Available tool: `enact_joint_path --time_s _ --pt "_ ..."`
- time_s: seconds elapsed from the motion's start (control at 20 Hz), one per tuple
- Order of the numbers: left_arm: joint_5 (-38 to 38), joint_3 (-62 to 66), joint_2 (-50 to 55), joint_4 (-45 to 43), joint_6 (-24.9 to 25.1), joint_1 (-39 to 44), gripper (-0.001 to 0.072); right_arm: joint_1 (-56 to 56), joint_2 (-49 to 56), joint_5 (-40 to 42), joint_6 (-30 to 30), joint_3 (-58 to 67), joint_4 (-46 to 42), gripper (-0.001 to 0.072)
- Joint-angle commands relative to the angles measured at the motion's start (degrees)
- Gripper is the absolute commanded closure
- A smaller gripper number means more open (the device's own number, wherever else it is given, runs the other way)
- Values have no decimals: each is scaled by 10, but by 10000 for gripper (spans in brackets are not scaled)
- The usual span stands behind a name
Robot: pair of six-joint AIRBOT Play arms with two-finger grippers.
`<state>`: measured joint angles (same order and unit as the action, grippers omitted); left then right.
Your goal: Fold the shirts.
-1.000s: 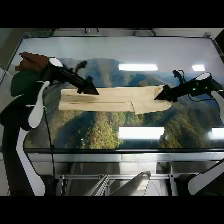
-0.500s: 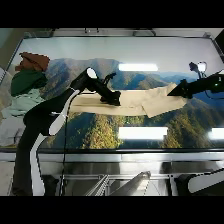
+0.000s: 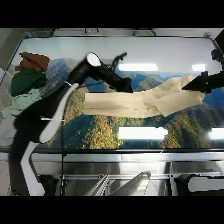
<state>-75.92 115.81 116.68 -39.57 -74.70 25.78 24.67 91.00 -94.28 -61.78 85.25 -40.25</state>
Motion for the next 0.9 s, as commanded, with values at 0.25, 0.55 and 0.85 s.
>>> enact_joint_path --time_s 0.25,0.55,0.85 --pt "-75 -212 -239 19 89 -201 688 -305 -25 189 -108 3 40 693" --pt "-41 -412 -312 56 163 -248 686 -551 167 392 -95 91 92 354" --pt "-87 -473 -393 202 230 -329 687 -520 156 234 -25 139 153 249"
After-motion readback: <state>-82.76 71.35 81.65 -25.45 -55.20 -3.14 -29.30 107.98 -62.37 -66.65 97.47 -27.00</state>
